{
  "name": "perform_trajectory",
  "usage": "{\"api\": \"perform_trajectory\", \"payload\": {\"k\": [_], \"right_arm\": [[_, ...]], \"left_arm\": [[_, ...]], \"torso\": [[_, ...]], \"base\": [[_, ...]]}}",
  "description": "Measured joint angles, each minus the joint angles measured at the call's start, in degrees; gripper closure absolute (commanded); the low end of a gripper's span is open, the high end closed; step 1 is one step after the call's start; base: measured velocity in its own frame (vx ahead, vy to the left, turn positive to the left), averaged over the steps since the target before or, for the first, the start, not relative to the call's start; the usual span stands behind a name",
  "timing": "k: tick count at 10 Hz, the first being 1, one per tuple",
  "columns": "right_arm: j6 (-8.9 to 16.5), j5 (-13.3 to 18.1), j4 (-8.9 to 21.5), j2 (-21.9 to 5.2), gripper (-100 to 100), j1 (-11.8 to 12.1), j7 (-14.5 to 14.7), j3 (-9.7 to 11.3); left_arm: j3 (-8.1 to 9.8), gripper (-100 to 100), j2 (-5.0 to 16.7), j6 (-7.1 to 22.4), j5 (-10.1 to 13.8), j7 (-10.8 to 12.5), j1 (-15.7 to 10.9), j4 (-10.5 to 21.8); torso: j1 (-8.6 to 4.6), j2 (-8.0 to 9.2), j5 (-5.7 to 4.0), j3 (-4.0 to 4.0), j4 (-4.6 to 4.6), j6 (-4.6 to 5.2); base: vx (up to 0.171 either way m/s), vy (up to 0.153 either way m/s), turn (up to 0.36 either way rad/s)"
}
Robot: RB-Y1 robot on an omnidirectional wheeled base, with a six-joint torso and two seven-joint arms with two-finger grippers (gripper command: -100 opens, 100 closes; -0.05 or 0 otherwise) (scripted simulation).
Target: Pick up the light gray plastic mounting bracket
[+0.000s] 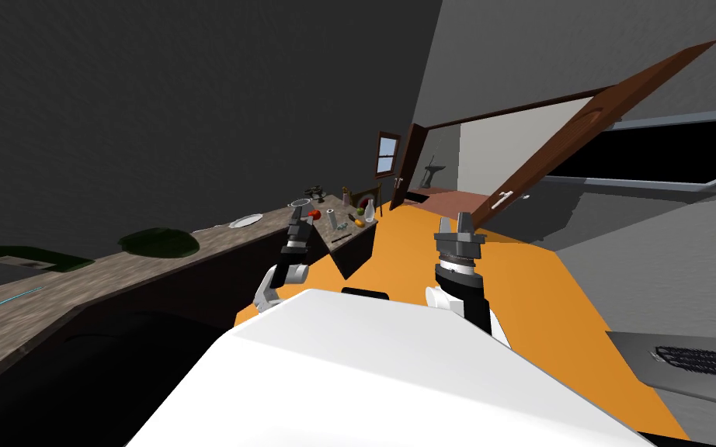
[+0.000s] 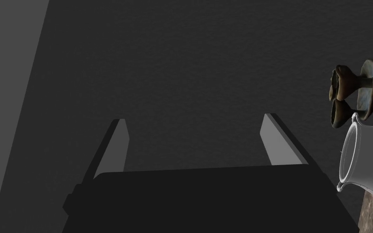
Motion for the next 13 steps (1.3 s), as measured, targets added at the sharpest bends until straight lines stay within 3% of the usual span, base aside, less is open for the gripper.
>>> {"api": "perform_trajectory", "payload": {"k": [13], "right_arm": [[0.00,0.00,0.00,0.00,0,0.00,0.00,0.00]], "left_arm": [[5.37,-100,7.51,20.11,6.76,3.87,-1.26,1.96]], "torso": [[0.09,-0.09,0.02,-0.05,-0.02,-0.01]], "base": [[-0.018,-0.021,-0.007]]}}
